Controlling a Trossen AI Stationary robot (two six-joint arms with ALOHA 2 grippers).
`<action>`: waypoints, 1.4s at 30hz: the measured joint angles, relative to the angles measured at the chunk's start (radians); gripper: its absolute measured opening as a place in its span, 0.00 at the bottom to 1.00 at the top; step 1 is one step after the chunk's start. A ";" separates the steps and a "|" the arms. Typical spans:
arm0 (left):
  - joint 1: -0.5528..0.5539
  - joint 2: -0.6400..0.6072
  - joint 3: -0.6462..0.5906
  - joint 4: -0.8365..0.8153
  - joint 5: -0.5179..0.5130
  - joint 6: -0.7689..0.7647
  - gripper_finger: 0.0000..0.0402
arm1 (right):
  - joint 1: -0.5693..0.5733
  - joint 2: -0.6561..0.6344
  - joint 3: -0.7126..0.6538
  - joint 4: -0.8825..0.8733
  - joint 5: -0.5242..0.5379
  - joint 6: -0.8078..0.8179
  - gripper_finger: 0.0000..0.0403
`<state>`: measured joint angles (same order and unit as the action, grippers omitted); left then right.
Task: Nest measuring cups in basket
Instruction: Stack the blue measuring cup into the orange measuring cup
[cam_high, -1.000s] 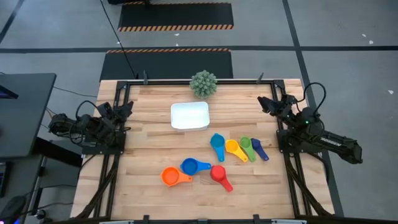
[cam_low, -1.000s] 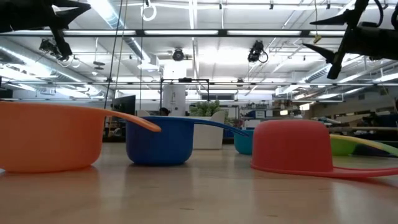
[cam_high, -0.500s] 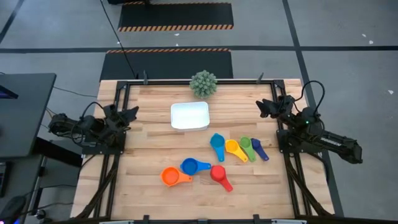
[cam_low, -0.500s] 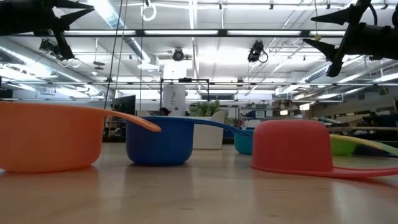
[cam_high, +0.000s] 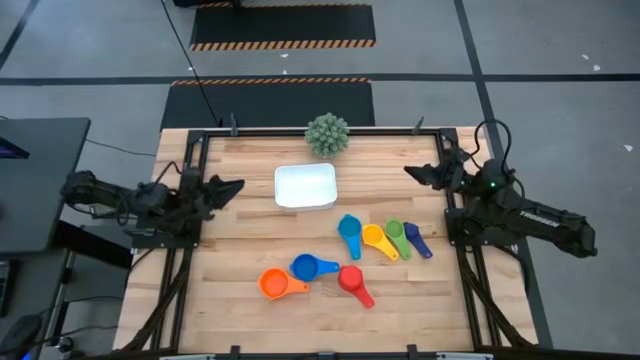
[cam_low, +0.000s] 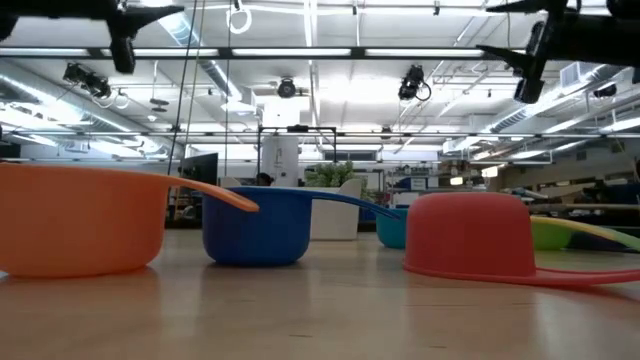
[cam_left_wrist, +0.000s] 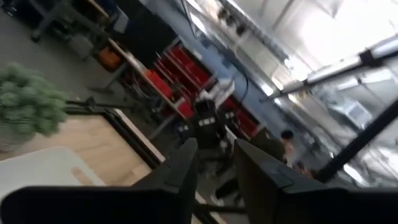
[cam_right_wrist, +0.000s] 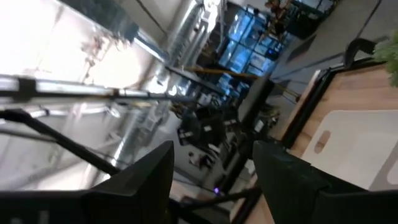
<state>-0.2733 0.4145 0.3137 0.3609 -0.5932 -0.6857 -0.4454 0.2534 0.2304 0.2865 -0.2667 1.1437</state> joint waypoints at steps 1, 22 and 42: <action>0.000 0.026 0.023 -0.010 0.021 0.002 0.30 | 0.000 0.021 0.021 -0.009 -0.016 -0.016 0.56; 0.000 0.453 0.491 -0.448 0.307 0.072 0.51 | 0.073 0.357 0.351 -0.083 -0.173 -0.297 0.56; -0.110 0.926 0.882 -0.778 0.441 0.109 0.48 | 0.338 0.421 0.623 -0.646 0.103 -0.532 0.56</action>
<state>-0.3830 1.3403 1.1956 -0.4176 -0.1520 -0.5763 -0.1078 0.6739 0.8539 -0.3596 -0.1638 0.6116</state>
